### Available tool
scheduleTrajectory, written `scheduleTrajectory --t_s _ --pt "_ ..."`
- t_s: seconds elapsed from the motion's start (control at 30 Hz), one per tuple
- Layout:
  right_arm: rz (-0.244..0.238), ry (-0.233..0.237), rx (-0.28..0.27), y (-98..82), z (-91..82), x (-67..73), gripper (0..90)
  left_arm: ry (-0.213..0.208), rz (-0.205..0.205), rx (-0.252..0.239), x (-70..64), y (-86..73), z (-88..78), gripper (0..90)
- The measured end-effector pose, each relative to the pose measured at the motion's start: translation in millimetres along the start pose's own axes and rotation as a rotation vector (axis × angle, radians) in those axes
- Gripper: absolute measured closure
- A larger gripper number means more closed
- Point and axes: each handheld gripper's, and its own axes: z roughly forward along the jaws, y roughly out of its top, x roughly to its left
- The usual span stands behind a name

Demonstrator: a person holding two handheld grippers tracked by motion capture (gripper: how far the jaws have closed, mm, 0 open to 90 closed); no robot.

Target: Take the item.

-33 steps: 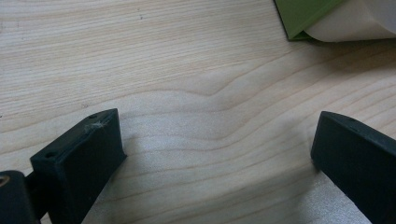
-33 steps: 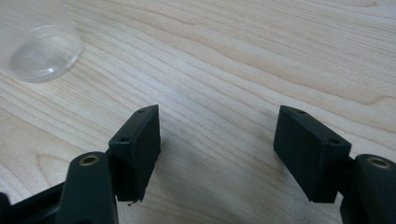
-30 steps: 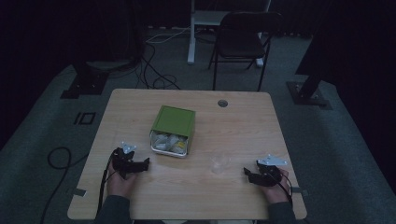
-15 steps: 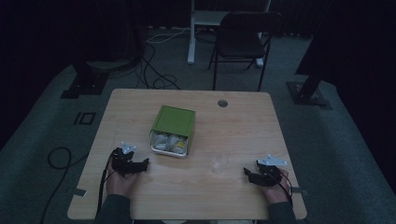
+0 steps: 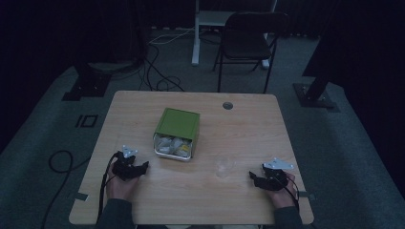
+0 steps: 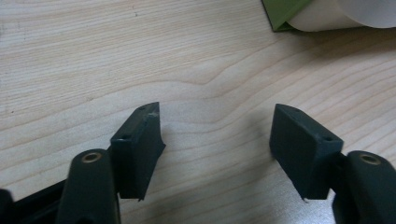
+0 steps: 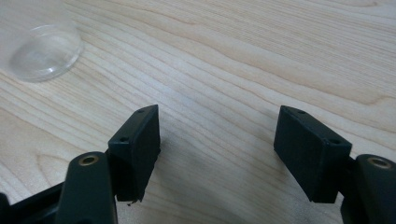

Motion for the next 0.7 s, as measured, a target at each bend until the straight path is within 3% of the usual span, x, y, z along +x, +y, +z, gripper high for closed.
scheduleTrajectory --t_s 0.27,0.47,0.7 --pt "0.0 0.0 0.0 0.0 0.0 0.0 31.1 -0.039 0.011 -0.001 -5.2 1.8 -5.6 40.4" --pt "0.0 -0.001 0.0 0.0 0.0 0.0 31.2 -0.05 0.036 -0.019 -12.5 2.8 -13.8 42.5" --pt "0.001 -0.001 0.0 -0.1 0.0 0.1 31.1 -0.101 0.059 -0.057 -19.4 5.1 -27.9 45.0"
